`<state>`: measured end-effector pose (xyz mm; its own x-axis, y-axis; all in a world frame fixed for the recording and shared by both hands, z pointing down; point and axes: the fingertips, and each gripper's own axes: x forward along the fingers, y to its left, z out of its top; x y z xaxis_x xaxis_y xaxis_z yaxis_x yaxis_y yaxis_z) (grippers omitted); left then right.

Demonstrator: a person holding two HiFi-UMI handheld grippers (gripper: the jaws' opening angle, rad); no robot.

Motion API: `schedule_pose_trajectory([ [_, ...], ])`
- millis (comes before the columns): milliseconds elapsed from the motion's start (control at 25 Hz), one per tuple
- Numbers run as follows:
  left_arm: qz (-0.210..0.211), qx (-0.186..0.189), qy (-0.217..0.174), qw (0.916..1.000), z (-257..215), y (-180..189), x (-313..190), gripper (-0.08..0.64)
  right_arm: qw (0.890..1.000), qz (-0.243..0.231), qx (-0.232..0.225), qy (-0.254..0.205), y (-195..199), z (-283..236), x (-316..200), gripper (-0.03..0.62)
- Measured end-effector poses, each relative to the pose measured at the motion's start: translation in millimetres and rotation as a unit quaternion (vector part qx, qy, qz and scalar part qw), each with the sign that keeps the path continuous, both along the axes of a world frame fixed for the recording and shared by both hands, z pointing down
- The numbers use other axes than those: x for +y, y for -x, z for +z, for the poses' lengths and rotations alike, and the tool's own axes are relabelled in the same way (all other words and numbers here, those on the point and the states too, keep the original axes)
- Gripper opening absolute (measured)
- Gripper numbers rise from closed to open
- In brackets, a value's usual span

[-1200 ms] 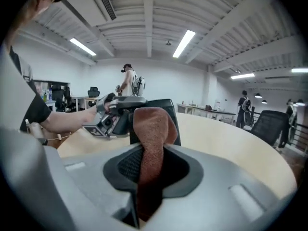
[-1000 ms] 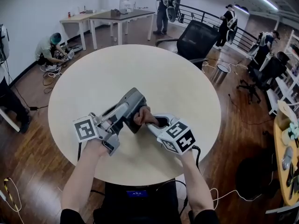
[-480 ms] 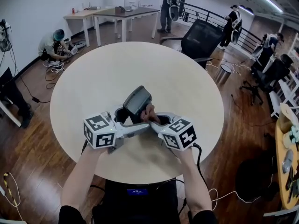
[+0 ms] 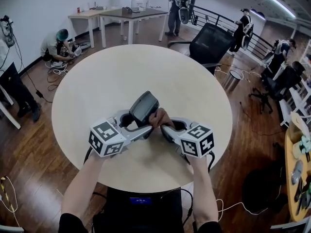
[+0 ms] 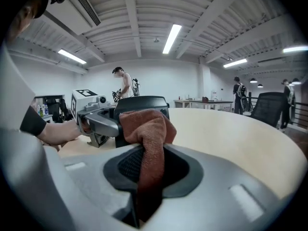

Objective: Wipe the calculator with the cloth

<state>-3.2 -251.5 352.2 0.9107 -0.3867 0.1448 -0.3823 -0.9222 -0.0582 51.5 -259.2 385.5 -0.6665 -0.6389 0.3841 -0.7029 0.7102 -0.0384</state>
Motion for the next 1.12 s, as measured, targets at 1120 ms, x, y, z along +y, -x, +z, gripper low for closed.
schedule_pose_trajectory([
  [1120, 0.024, -0.064, -0.12, 0.9904, -2.4, -17.5, 24.8, 0.158, 0.981, 0.009, 0.043, -0.189, 29.8, -106.3, 37.9, 0.083],
])
